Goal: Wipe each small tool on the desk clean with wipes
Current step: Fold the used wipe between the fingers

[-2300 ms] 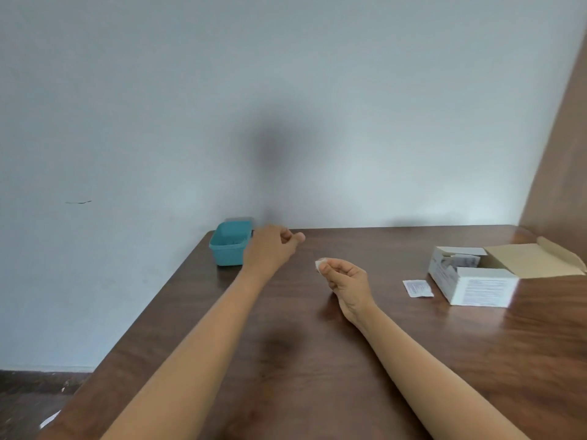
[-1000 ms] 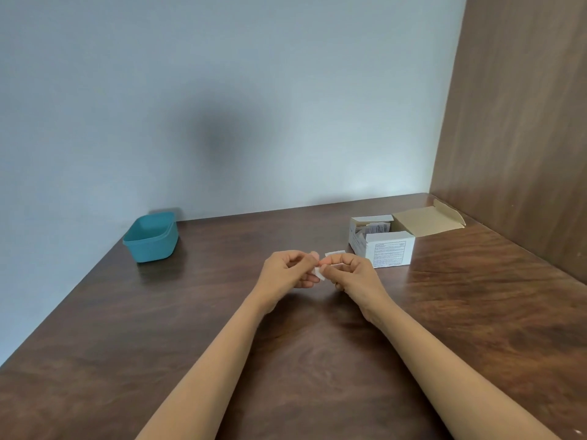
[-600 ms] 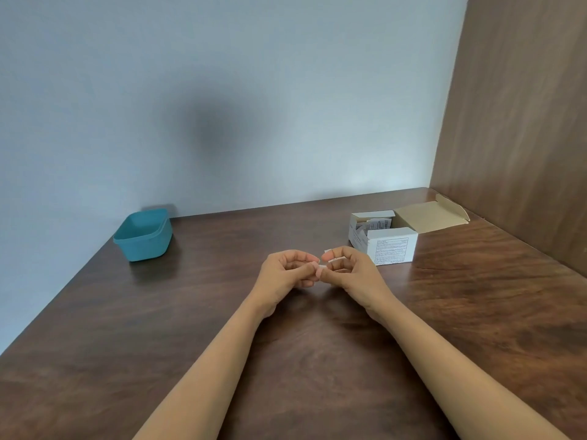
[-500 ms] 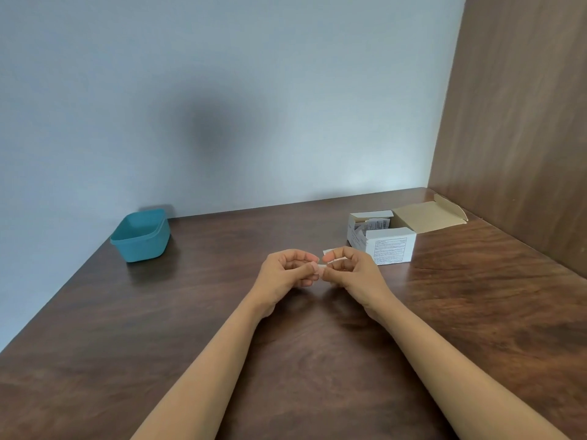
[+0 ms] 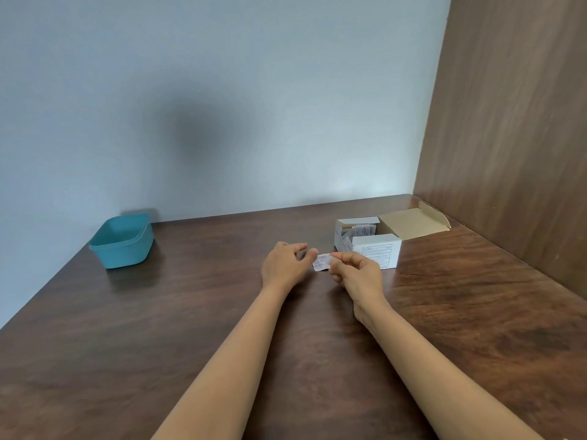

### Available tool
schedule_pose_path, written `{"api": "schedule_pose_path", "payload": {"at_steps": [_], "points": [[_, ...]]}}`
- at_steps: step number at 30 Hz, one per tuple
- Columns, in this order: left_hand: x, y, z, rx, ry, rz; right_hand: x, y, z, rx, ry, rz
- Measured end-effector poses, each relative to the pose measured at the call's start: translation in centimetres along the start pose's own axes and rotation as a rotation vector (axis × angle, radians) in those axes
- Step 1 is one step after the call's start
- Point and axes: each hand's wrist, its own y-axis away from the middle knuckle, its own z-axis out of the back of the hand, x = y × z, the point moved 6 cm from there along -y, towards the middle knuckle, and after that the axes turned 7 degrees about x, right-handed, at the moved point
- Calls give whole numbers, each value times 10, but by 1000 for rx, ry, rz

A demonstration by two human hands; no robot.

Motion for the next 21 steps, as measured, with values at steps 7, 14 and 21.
{"api": "schedule_pose_path", "payload": {"at_steps": [7, 14, 21], "points": [[-1, 5, -3, 30, 67, -102, 2, -1, 0, -10, -9, 9], [8, 34, 12, -191, 599, -96, 9, 5, -8, 107, -27, 30], [12, 62, -1, -62, 1100, -29, 15, 17, -19, 266, 28, -7]]}}
